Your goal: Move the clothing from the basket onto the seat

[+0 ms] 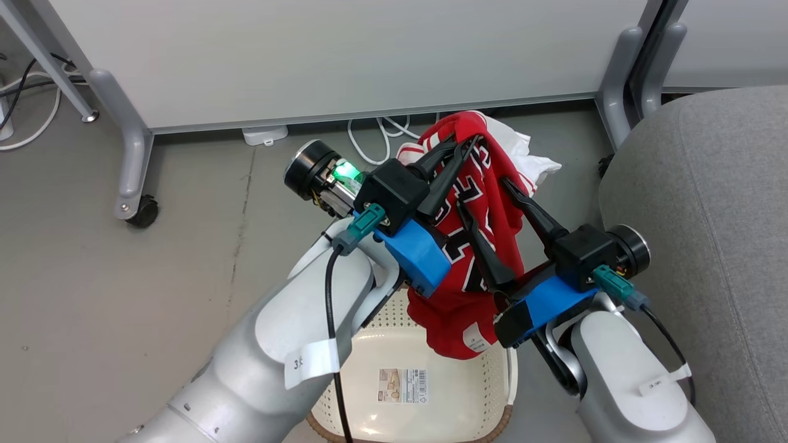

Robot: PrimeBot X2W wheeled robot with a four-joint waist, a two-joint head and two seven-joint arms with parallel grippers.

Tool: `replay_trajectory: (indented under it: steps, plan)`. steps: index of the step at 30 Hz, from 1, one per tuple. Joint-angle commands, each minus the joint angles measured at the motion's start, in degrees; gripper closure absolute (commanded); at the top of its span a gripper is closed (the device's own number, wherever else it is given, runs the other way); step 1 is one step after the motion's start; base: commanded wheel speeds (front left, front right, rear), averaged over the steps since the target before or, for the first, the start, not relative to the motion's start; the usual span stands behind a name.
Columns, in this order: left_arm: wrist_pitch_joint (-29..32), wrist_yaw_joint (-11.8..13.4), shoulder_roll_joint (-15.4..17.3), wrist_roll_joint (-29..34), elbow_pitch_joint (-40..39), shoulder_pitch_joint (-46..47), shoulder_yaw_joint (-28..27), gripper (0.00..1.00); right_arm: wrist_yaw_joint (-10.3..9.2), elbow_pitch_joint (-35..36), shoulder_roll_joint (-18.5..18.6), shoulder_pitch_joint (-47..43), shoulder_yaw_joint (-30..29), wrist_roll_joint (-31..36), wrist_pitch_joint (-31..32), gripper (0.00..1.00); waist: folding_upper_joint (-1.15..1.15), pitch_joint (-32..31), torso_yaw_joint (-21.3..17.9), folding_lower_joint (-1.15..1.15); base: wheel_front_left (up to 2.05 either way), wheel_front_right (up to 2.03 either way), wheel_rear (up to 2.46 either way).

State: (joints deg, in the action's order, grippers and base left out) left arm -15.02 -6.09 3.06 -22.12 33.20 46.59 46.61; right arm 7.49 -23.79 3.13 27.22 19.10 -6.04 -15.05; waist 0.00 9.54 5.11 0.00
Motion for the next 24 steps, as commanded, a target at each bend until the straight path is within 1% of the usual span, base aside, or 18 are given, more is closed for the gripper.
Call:
replay_trajectory:
  steps: [1,7,8,9,11,17,24]
  plan:
    - [-0.2,0.0,-0.1,0.0,-0.4,0.8,0.0,1.00,0.01,-1.5,0.1,1.4,0.3,0.3,-0.2,0.00,0.00,0.3,0.2,0.00,0.00,0.00,0.00]
    - [-0.2,0.0,-0.2,-0.5,-0.8,1.2,0.9,1.00,0.01,-6.6,-0.1,3.5,0.6,-0.5,-0.2,0.00,0.00,0.5,0.7,0.00,0.00,0.00,0.00]
    - [-0.2,0.1,-0.2,-0.6,-0.9,1.1,1.1,1.00,0.01,-7.3,-0.1,3.7,0.7,-0.9,-0.2,0.08,0.00,0.5,0.8,0.00,0.00,0.00,0.00]
    - [-0.2,0.2,-0.2,-0.8,-1.0,1.1,1.2,1.00,0.01,-7.7,-0.2,4.0,0.7,-1.1,-0.2,0.60,0.00,0.4,0.8,0.00,0.00,0.00,0.00]
    - [-0.2,0.3,-0.2,-1.1,-1.1,1.1,1.5,1.00,0.01,-8.3,-0.2,4.4,0.9,-1.5,-0.2,1.00,0.00,0.3,0.8,0.00,0.00,0.00,0.00]
    - [-0.2,0.6,-0.2,-1.8,-0.8,1.0,2.2,1.00,0.01,-8.2,-0.2,4.5,1.7,-2.7,-0.2,1.00,0.00,-0.3,0.6,0.00,0.00,0.00,0.00]
    - [-0.2,0.9,-0.2,-2.2,-0.5,0.8,2.7,1.00,0.01,-7.9,-0.3,4.0,1.3,-3.1,-0.2,1.00,0.00,-0.7,0.4,0.00,0.00,0.00,0.00]
